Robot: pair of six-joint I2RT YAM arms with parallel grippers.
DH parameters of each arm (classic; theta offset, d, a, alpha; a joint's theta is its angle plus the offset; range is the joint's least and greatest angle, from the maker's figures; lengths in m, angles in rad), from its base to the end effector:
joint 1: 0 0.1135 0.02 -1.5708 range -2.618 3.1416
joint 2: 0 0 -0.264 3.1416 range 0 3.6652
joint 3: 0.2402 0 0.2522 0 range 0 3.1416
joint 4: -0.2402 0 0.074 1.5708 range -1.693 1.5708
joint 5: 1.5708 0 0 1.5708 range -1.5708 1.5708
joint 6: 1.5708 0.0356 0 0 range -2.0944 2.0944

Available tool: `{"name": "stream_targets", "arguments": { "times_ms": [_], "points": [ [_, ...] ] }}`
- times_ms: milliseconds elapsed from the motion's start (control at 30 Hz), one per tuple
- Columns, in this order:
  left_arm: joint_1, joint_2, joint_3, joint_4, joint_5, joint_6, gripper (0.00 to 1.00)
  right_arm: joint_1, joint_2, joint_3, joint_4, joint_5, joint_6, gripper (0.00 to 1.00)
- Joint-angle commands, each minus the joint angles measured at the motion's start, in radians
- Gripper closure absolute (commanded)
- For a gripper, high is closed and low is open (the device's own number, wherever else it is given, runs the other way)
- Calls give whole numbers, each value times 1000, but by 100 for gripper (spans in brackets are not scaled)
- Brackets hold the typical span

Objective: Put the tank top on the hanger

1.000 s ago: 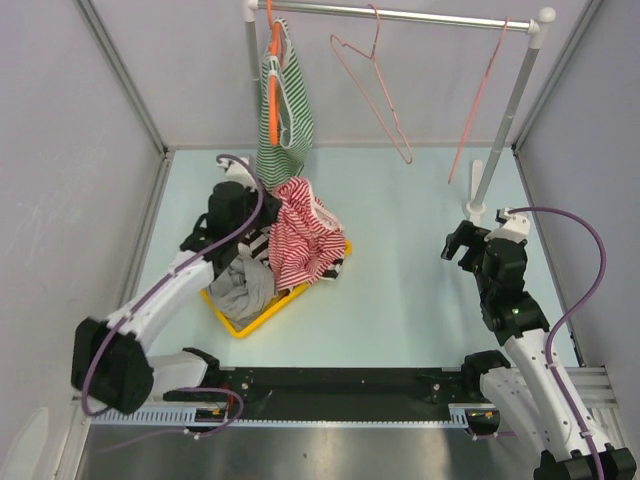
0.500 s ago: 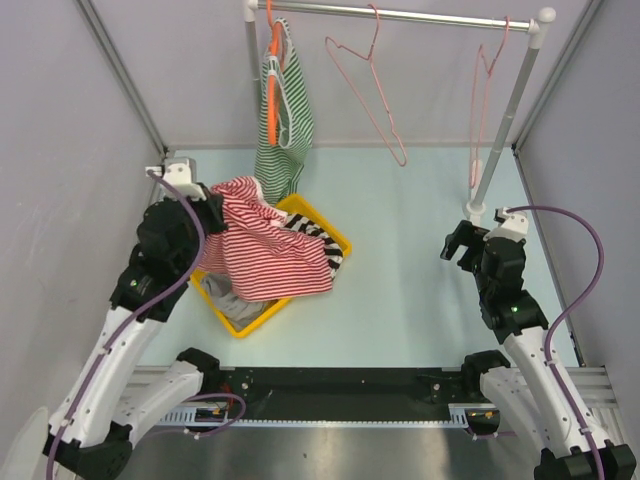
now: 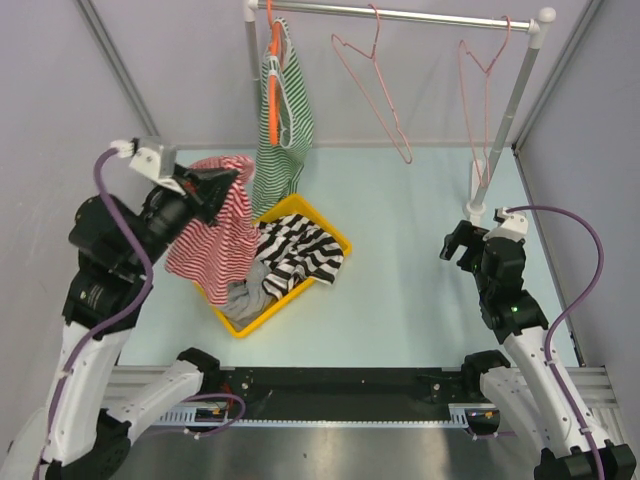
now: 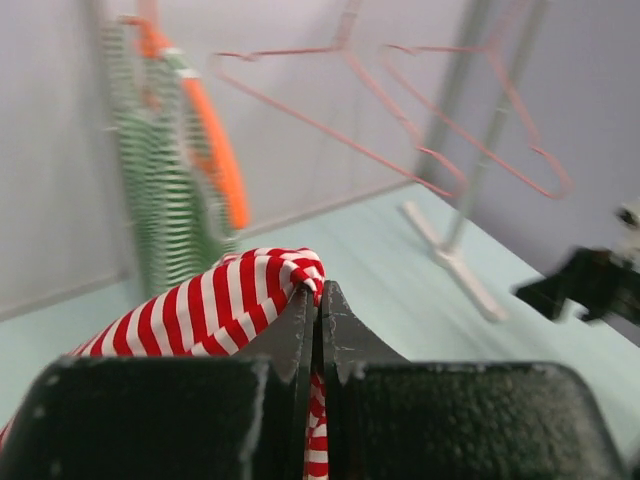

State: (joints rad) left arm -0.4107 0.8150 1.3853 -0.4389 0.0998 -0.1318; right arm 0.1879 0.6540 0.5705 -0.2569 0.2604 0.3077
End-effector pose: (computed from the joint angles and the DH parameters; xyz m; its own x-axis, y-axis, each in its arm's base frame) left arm 0.1097 -0.0516 0.5027 0.0550 -0.1666 -0.9845 0.4994 0.8584 -0.1173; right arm 0.1606 0.0212 0.2773 -0.2950 0.2418 -0.9244 0.1545 0.9668 0.2036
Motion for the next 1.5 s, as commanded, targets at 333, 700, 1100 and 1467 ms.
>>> {"name": "stream_targets", "arguments": {
  "times_ms": [333, 700, 1100, 1467],
  "points": [
    [-447, 318, 221, 112, 285, 26, 100, -2, 4, 65, -5, -23, 22, 0],
    [-445, 443, -158, 350, 133, 6, 100, -2, 25, 57, -15, -21, 42, 0],
    [-480, 871, -171, 623, 356, -39, 100, 1, 10, 60, -64, -24, 56, 0],
    [-504, 1007, 26, 591, 391, 96, 87, 1, 7, 63, -97, -16, 74, 0]
  ]
}}
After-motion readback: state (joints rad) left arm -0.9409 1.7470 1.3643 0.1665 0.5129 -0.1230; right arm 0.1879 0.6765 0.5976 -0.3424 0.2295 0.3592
